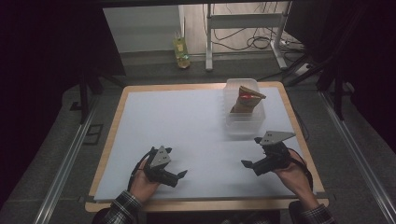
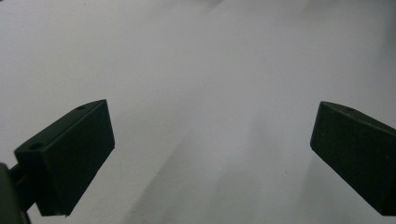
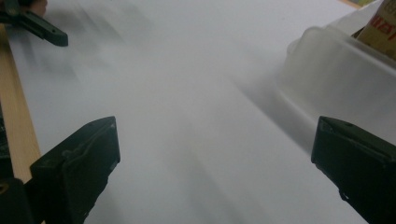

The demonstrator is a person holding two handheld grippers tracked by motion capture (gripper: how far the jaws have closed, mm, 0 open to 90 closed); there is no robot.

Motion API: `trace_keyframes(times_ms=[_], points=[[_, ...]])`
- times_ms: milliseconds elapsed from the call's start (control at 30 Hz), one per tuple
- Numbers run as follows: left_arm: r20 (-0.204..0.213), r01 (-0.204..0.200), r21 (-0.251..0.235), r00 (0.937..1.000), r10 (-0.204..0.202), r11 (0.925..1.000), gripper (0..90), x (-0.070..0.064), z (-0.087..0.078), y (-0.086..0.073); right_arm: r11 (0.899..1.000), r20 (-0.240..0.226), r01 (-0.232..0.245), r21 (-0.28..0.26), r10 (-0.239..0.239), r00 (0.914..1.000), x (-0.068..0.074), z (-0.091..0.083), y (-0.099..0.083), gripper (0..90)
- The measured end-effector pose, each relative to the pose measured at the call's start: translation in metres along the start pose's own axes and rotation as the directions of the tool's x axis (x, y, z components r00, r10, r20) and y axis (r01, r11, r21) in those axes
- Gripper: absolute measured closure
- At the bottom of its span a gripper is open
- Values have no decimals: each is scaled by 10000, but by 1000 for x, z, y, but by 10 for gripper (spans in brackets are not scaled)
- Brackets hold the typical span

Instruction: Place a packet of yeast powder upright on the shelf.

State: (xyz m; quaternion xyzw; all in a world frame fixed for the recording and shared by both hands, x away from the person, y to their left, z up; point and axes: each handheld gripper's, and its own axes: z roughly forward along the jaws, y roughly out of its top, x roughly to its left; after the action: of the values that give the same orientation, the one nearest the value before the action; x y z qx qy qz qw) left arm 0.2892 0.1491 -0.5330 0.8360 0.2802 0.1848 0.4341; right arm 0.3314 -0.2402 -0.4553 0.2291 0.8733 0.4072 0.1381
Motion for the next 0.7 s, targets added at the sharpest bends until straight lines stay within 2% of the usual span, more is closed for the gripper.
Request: trace_keyframes(times_ms=[400, 700], points=[[19, -53, 40, 10000, 53, 10000, 0, 0, 0, 0, 9998, 29, 76, 167, -77, 10000, 3, 9, -14, 14], [67, -48, 81, 10000, 47, 10000, 0, 0, 1, 0, 9983, -21, 48, 582, -47, 10000, 6, 18, -24, 13]])
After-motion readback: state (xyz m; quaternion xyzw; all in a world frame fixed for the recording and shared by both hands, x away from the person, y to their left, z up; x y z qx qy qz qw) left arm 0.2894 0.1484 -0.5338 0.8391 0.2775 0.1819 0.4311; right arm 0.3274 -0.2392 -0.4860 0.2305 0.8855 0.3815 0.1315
